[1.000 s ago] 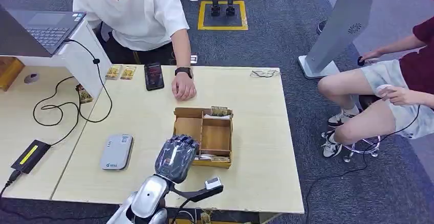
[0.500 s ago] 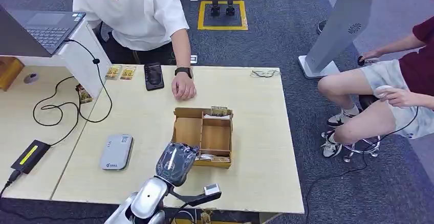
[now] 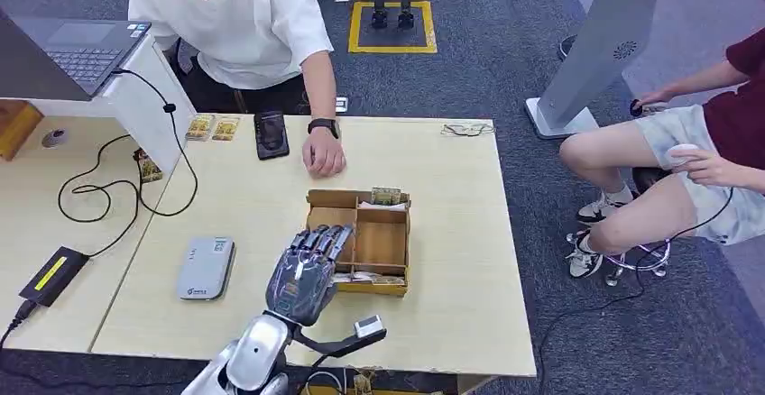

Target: Pass the card to the sensor for recognition and then transmit it.

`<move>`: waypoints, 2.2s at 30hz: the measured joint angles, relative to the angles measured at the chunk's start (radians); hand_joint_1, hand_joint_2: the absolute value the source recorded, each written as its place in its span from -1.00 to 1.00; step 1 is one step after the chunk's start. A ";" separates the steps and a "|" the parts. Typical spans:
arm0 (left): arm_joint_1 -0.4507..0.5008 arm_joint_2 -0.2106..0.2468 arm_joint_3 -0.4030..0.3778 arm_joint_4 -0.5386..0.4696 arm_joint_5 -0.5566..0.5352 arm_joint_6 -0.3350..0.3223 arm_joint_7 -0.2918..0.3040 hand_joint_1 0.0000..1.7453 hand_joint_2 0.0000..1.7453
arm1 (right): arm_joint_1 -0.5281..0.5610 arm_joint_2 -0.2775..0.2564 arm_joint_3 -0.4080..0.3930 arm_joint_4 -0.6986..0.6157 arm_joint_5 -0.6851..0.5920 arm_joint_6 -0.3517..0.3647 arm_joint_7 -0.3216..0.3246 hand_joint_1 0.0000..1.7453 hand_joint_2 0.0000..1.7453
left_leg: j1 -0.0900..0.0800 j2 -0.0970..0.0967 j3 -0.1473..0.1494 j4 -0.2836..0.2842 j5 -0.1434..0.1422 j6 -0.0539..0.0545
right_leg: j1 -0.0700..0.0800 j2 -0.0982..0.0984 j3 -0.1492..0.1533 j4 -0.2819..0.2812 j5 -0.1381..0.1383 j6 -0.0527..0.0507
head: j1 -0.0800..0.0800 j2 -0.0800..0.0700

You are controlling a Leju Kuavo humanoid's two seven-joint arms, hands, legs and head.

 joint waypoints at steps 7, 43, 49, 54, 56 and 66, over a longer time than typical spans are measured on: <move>0.001 0.021 -0.004 -0.027 0.000 0.031 0.016 -1.00 1.00 | 0.001 0.000 0.000 0.005 0.001 -0.003 -0.005 -1.00 -1.00 | 0.000 0.000 0.000 0.000 0.000 0.000 | 0.000 0.000 0.000 0.000 0.000 0.000 | 0.000 0.000; -0.040 0.068 -0.062 0.144 0.000 0.022 -0.029 1.00 1.00 | -0.003 -0.033 0.000 0.068 0.013 -0.030 -0.034 -1.00 -1.00 | 0.000 0.000 0.000 0.000 0.000 0.000 | 0.000 0.000 0.000 0.000 0.000 0.000 | 0.000 0.000; -0.038 0.062 -0.062 0.143 0.000 0.034 -0.036 1.00 1.00 | -0.003 -0.033 0.000 0.068 0.013 -0.029 -0.034 -1.00 -1.00 | 0.000 0.000 0.000 0.000 0.000 0.000 | 0.000 0.000 0.000 0.000 0.000 0.000 | 0.000 0.000; -0.035 0.059 -0.062 0.134 0.000 0.043 -0.007 1.00 1.00 | -0.003 -0.033 0.000 0.067 0.013 -0.030 -0.034 -1.00 -1.00 | 0.000 0.000 0.000 0.000 0.000 0.000 | 0.000 0.000 0.000 0.000 0.000 0.000 | 0.000 0.000; -0.033 0.059 -0.062 0.125 0.000 0.043 0.024 1.00 1.00 | -0.003 -0.033 0.000 0.067 0.013 -0.031 -0.035 -1.00 -1.00 | 0.000 0.000 0.000 0.000 0.000 0.000 | 0.000 0.000 0.000 0.000 0.000 0.000 | 0.000 0.000; -0.028 0.085 -0.062 0.056 0.000 0.072 0.122 1.00 1.00 | -0.003 -0.033 0.000 0.067 0.019 -0.036 -0.048 -1.00 -1.00 | 0.000 0.000 0.000 0.000 0.000 0.000 | 0.000 0.000 0.000 0.000 0.000 0.000 | 0.000 0.000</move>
